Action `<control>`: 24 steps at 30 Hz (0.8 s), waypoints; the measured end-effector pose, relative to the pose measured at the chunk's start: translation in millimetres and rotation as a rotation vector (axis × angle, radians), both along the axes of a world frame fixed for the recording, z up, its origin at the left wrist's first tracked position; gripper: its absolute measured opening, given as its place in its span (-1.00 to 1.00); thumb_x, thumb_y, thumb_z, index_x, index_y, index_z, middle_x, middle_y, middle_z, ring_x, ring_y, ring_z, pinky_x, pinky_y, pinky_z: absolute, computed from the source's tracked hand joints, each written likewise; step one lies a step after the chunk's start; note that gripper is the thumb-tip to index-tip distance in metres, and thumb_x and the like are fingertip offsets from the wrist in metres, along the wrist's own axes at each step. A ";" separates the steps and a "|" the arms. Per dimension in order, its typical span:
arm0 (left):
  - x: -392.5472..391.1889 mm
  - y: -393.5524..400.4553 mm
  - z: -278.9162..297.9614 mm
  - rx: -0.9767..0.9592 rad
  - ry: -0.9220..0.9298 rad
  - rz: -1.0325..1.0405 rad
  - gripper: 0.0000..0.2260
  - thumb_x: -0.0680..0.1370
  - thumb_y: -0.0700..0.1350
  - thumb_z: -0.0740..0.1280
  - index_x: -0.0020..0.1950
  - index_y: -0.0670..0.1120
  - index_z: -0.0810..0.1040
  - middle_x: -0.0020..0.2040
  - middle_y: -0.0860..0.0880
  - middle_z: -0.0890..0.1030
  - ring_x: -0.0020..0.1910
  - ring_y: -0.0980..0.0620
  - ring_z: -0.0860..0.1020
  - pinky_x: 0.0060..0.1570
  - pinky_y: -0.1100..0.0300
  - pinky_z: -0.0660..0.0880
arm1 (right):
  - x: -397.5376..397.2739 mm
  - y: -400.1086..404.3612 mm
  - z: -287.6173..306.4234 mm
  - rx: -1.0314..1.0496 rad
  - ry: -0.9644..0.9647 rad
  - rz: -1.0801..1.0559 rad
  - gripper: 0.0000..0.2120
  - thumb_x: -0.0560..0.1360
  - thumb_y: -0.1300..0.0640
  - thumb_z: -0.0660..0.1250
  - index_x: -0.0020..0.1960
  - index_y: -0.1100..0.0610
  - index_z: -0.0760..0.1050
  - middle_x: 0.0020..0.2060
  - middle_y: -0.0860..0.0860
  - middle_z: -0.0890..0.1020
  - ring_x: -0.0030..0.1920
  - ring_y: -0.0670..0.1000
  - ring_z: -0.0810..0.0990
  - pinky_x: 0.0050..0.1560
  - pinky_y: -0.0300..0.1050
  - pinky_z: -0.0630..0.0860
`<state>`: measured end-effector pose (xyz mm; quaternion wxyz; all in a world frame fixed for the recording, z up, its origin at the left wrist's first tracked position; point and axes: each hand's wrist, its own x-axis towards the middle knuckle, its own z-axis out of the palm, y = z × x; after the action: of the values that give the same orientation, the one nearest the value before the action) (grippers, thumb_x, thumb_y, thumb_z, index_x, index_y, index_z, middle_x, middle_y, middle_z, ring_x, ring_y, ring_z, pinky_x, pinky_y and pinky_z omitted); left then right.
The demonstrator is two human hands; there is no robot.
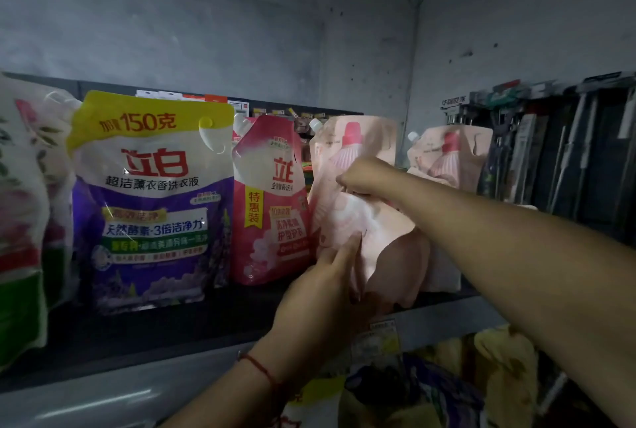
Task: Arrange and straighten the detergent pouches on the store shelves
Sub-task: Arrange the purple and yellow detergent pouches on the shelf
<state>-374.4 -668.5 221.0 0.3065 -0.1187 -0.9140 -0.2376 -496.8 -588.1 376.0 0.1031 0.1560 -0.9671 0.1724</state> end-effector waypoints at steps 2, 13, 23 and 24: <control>3.4 -1.4 2.1 0.038 -0.016 -0.044 -0.19 0.49 0.17 0.43 0.56 0.26 -0.04 0.43 0.14 0.36 0.14 0.07 0.56 0.00 0.09 0.58 | 3.7 2.1 4.3 -0.083 0.056 -0.067 -0.75 0.59 0.05 0.23 -0.20 0.16 0.45 -0.38 0.05 0.45 -0.40 0.00 0.42 -0.42 -0.19 0.30; 4.8 3.4 30.4 0.749 -0.305 -0.450 -0.15 0.38 0.53 0.22 0.55 0.17 0.09 0.42 0.09 0.34 0.29 0.13 0.46 0.20 0.10 0.45 | 25.5 17.5 34.2 -0.255 0.243 -0.036 -0.69 0.52 -0.11 0.30 -0.19 0.13 0.52 -0.28 0.05 0.56 -0.20 0.09 0.55 -0.35 -0.21 0.30; -17.2 -2.0 45.6 0.286 0.061 -0.132 0.11 0.38 0.13 0.52 0.55 0.24 -0.33 0.58 -0.01 -0.35 0.58 -0.19 -0.14 0.48 -0.16 0.12 | 74.3 26.9 13.5 -0.576 0.431 0.113 -0.56 0.59 -0.05 0.26 -0.40 0.14 0.42 -0.58 -0.05 0.39 -0.45 0.01 0.42 -0.25 -0.10 0.41; -16.4 -3.0 42.4 0.139 0.109 -0.055 0.13 0.40 0.10 0.51 0.55 0.18 -0.39 0.56 -0.10 -0.42 0.57 -0.27 -0.20 0.45 -0.19 0.16 | 74.3 27.9 1.7 -0.591 0.436 0.122 -0.56 0.60 -0.05 0.25 -0.36 0.19 0.45 -0.57 -0.04 0.40 -0.44 0.03 0.44 -0.24 -0.06 0.44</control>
<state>-390.8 -671.5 263.4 0.3569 -0.1348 -0.8736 -0.3021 -422.5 -560.3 377.6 0.3369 0.2097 -0.8198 0.4129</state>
